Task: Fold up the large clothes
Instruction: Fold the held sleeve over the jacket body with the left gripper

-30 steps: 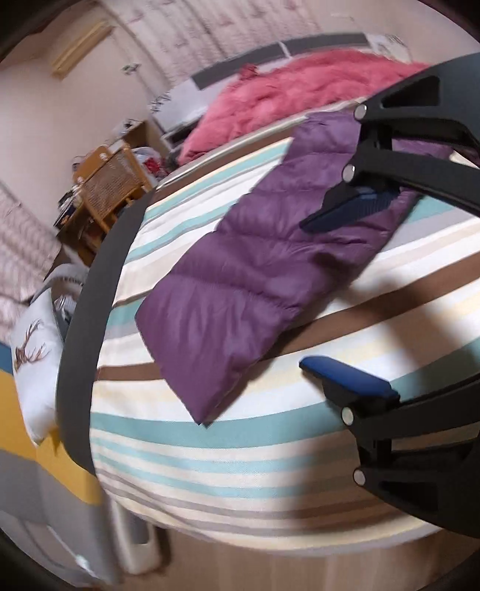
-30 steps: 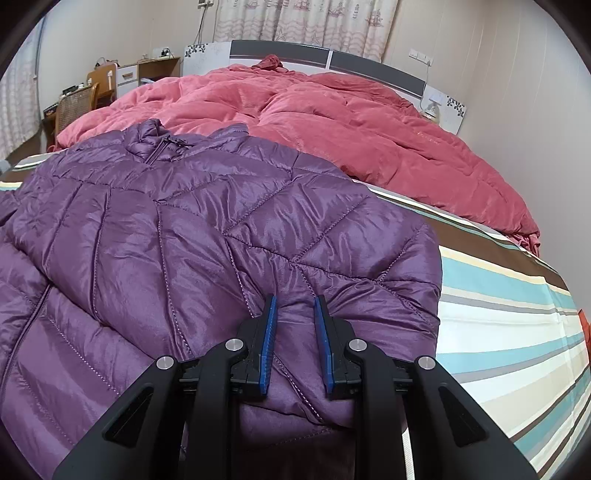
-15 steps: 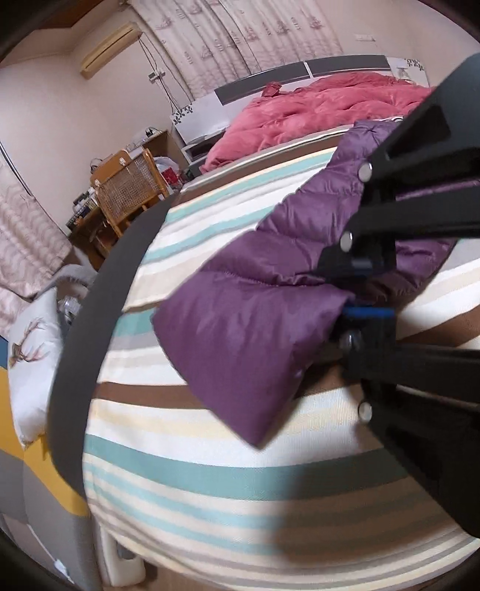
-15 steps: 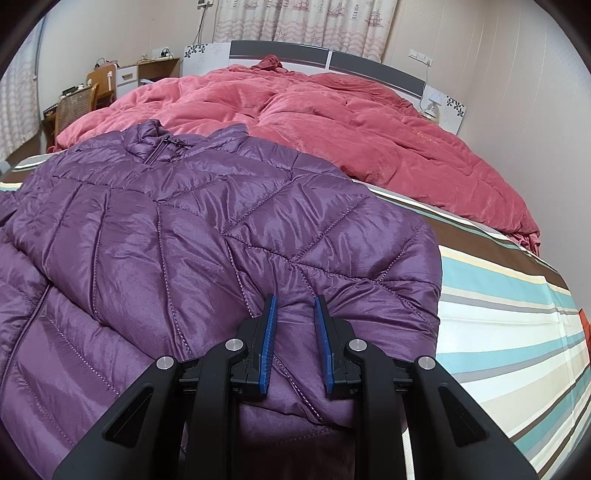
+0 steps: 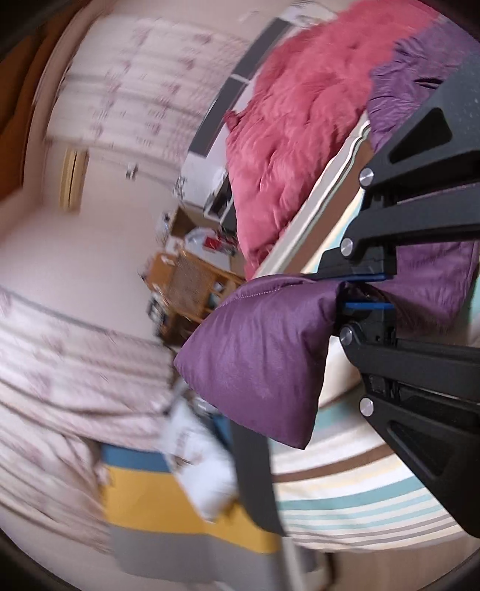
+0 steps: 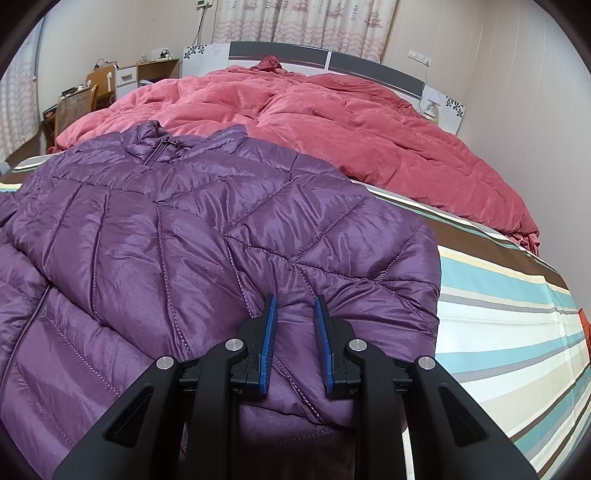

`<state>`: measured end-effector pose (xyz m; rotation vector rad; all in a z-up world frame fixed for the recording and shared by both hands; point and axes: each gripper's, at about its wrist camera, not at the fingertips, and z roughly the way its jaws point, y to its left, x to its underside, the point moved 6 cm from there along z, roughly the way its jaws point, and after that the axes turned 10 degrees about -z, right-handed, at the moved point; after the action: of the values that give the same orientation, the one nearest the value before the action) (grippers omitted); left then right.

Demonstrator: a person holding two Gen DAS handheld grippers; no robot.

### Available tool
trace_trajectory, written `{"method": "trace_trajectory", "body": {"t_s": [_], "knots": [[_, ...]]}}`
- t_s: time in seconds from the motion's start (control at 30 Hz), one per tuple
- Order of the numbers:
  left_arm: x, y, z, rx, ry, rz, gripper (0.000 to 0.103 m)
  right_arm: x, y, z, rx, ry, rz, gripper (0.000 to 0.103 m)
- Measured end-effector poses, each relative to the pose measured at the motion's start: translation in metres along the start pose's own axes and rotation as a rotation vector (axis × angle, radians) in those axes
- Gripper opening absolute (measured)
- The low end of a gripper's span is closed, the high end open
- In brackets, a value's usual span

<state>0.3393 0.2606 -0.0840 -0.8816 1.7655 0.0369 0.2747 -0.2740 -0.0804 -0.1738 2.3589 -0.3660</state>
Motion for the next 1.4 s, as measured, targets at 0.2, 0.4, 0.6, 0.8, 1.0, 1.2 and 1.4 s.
{"method": "trace_trajectory", "body": {"t_s": [0.2, 0.4, 0.6, 0.8, 1.0, 1.2, 1.4], "knots": [[0.024, -0.069, -0.042, 0.066, -0.048, 0.205, 0.007, 0.000, 0.000, 0.000, 0.002, 0.001, -0.002, 0.021], [0.061, -0.127, -0.073, 0.153, -0.029, 0.361, 0.007, 0.000, -0.001, -0.001, 0.000, 0.000, 0.002, 0.021], [0.093, -0.170, -0.099, 0.224, 0.009, 0.435, 0.007, -0.001, -0.001, -0.001, -0.004, -0.002, 0.010, 0.021], [0.126, -0.214, -0.126, 0.323, 0.065, 0.514, 0.007, -0.001, -0.002, -0.001, -0.009, -0.004, 0.016, 0.021], [0.170, -0.251, -0.153, 0.431, 0.149, 0.630, 0.007, -0.001, -0.002, -0.002, -0.012, -0.007, 0.021, 0.021], [0.223, -0.278, -0.180, 0.516, 0.223, 0.777, 0.007, 0.000, -0.010, -0.007, 0.002, -0.032, 0.065, 0.021], [0.255, -0.286, -0.191, 0.538, 0.296, 0.876, 0.007, 0.002, -0.013, -0.006, -0.008, -0.032, 0.092, 0.021]]}}
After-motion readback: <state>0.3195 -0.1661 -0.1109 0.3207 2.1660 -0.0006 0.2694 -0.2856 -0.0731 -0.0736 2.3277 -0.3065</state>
